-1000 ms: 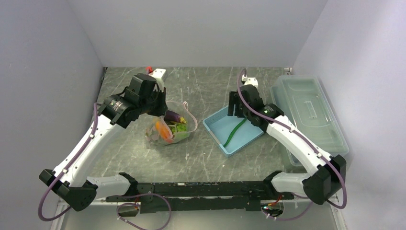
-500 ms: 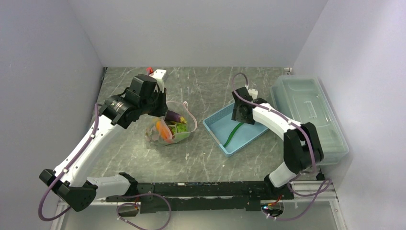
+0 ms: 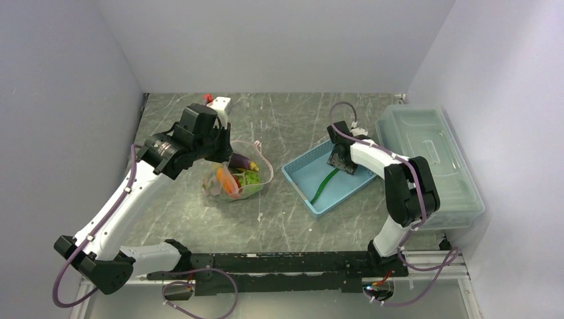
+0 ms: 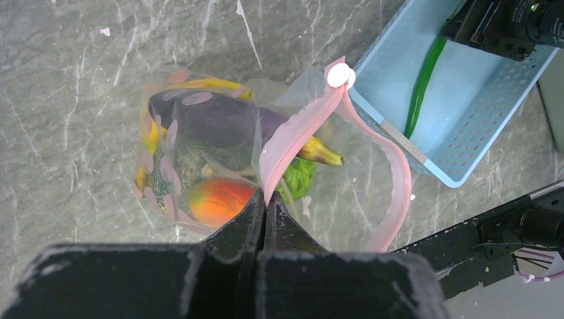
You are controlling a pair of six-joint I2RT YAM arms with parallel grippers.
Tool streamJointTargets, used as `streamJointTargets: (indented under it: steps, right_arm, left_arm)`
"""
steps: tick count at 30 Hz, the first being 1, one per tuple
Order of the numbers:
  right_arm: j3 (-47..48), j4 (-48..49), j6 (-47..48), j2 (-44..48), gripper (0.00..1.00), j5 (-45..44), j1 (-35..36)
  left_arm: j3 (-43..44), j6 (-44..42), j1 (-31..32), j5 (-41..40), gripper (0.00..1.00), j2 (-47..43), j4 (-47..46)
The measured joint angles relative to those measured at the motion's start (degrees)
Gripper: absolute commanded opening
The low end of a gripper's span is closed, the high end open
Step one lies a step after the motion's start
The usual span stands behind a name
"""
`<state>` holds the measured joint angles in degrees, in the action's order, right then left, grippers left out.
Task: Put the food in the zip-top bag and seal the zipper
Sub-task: Pick up the fake vegetable from the bin.
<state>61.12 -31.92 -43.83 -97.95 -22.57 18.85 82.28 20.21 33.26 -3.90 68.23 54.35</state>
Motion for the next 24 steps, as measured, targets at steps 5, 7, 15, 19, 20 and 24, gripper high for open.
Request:
streamJointTargets:
  steps: [5,7,15,19,20,24]
  right_arm:
    - [0.1,1.7,-2.2,-0.3,0.55,0.1,-1.2]
    - [0.5,2.1,-2.8,-1.0,0.53,0.1,-1.6]
    - [2.0,3.1,-4.6,-4.0,0.39,0.1,-2.3]
    - [2.1,3.1,-4.8,-4.7,0.37,0.1,-2.3]
    - [2.1,3.1,-4.8,-4.7,0.36,0.1,-2.3]
    - [2.1,3.2,-4.8,-4.7,0.28,0.1,-2.3]
  left_arm:
    - [0.0,0.0,0.0,0.0,0.0,0.0,0.0]
    - [0.0,0.0,0.0,0.0,0.0,0.0,0.0]
    - [0.0,0.0,0.0,0.0,0.0,0.0,0.0]
    - [-0.1,0.0,0.0,-0.1,0.0,0.0,0.0]
    - [-0.1,0.0,0.0,-0.1,0.0,0.0,0.0]
    - [-0.5,0.0,0.0,-0.1,0.0,-0.3,0.0]
